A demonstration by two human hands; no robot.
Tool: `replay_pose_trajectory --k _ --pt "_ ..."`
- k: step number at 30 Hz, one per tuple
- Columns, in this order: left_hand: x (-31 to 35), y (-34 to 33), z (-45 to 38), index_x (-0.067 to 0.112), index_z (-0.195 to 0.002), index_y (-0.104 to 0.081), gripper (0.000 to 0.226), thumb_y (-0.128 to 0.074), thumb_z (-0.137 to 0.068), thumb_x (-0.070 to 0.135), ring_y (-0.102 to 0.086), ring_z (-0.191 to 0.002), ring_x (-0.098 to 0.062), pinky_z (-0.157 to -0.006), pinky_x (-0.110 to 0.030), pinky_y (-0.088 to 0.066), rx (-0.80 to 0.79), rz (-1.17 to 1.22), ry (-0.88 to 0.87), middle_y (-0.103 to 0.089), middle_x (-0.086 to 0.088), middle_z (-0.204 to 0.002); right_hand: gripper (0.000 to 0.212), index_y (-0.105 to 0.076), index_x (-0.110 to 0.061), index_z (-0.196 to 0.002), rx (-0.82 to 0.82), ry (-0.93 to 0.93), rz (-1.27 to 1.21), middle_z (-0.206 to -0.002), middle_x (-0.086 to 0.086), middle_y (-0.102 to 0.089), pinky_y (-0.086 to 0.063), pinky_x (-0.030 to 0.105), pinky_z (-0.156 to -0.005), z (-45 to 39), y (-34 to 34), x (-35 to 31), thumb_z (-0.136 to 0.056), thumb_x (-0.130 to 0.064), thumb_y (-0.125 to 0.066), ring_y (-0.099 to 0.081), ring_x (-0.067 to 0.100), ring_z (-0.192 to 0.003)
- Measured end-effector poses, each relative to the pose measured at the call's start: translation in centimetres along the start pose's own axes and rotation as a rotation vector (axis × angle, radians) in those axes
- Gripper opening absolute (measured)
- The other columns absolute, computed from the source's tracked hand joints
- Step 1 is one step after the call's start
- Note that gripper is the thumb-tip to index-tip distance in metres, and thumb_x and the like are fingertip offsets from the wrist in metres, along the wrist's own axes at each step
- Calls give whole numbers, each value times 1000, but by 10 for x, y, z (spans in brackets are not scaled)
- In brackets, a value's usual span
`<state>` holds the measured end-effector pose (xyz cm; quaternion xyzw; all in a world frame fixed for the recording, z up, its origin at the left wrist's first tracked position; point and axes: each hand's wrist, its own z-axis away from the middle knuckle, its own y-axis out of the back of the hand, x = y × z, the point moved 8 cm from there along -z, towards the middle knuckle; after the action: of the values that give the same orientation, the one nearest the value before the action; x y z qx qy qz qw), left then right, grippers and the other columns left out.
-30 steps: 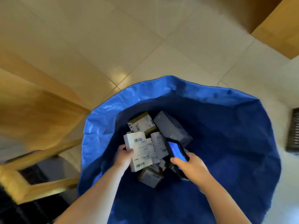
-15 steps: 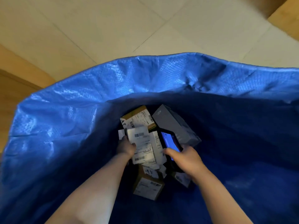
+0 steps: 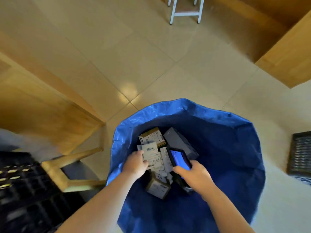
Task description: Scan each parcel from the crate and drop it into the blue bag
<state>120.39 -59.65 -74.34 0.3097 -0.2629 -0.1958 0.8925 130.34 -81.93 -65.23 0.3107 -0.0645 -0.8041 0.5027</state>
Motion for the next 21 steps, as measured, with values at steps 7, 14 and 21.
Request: replay_pose_trajectory --k 7,14,21 --pt "31 90 114 19 -143 -44 47 -51 -96 23 -47 -130 -22 -107 -35 -40 128 32 -143 -49 -2 -144 55 -48 -10 -108 1 79 84 -105 -2 -62 -50 27 -66 103 25 -50 -79 -51 -72 -60 12 -87" --pt "-4 147 210 22 -141 -45 42 -48 -99 24 -44 -131 -20 -106 -32 -37 310 81 -172 -49 1 -142 48 -60 -17 -111 -51 207 183 -100 0 -66 -57 32 -73 184 0 -94 -78 -49 -73 -66 16 -86" --pt "-106 180 296 25 -134 -52 38 -53 -97 19 -46 -126 -17 -105 -35 -40 508 283 -96 -52 5 -133 46 -64 1 -112 -117 305 295 -97 10 -71 -54 35 -75 261 -72 -131 -86 -36 -73 -65 21 -82"
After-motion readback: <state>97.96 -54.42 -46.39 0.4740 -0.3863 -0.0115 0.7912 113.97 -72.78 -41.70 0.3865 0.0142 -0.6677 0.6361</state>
